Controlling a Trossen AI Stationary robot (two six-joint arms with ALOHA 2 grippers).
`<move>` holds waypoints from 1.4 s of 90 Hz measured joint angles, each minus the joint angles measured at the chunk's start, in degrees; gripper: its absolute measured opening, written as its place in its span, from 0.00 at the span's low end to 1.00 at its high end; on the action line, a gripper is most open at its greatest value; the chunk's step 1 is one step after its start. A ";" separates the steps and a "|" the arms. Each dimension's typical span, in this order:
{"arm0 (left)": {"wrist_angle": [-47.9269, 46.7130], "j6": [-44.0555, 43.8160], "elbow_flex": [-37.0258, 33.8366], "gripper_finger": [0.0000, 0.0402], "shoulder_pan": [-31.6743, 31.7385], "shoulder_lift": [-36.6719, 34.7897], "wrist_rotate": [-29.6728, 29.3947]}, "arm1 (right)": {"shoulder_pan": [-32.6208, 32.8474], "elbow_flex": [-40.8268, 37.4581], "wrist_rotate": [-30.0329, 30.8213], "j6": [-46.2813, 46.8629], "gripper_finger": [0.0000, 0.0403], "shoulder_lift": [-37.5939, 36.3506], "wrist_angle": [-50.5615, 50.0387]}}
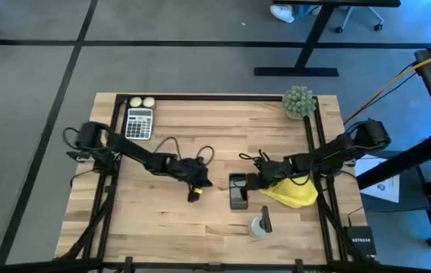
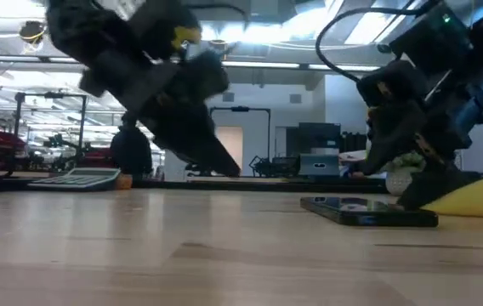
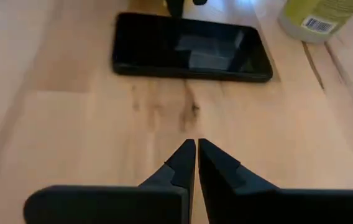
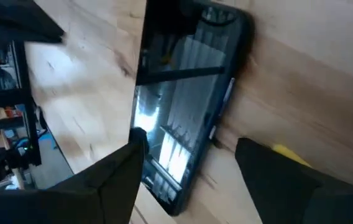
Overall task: Apply microfiber cloth
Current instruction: Spray the front of the cellphone using the spray bottle
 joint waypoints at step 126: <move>4.62 -5.93 16.34 0.00 2.53 17.72 3.07 | 0.10 6.96 3.21 -19.68 0.04 5.95 1.42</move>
